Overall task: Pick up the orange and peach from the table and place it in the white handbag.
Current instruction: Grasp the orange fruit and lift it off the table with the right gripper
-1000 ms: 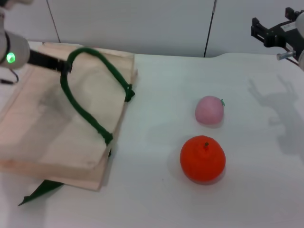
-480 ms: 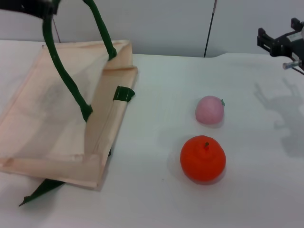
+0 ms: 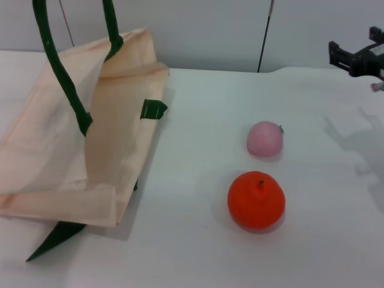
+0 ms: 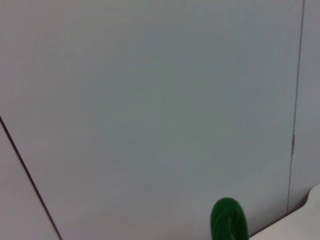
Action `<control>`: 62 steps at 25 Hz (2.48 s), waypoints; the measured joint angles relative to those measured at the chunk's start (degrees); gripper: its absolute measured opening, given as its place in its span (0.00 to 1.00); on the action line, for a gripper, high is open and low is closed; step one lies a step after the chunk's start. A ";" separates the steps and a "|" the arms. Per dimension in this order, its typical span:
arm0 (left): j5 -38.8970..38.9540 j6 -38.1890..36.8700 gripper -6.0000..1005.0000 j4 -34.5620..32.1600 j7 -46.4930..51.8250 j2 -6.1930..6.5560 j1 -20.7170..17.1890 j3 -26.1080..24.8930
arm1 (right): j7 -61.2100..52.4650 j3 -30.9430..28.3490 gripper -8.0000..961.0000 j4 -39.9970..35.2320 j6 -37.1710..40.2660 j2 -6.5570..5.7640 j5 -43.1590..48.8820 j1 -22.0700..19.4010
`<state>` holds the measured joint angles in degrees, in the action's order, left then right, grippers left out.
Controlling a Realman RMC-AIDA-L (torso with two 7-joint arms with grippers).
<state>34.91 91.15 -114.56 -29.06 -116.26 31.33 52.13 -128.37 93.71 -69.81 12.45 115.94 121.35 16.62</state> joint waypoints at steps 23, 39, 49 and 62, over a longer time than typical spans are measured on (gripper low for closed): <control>-3.02 0.80 0.11 -1.10 -1.27 0.29 2.59 -1.23 | -10.64 -3.03 0.90 -37.47 59.80 0.24 10.09 -6.82; -3.36 1.12 0.11 -1.11 -1.40 0.51 4.10 -0.63 | -10.18 -0.85 0.91 -22.54 61.84 -0.01 4.20 -0.45; -3.36 1.18 0.11 -1.11 -1.44 0.47 4.74 0.06 | -8.51 -0.13 0.91 -13.33 62.17 0.15 1.54 3.64; -5.97 1.38 0.11 -1.11 -1.48 0.19 4.68 1.74 | -7.59 -2.51 0.91 -12.35 61.15 -0.02 4.03 6.06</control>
<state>28.94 92.53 -115.66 -30.54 -116.07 36.01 53.88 -135.96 91.20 -82.16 73.60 115.93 125.37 22.68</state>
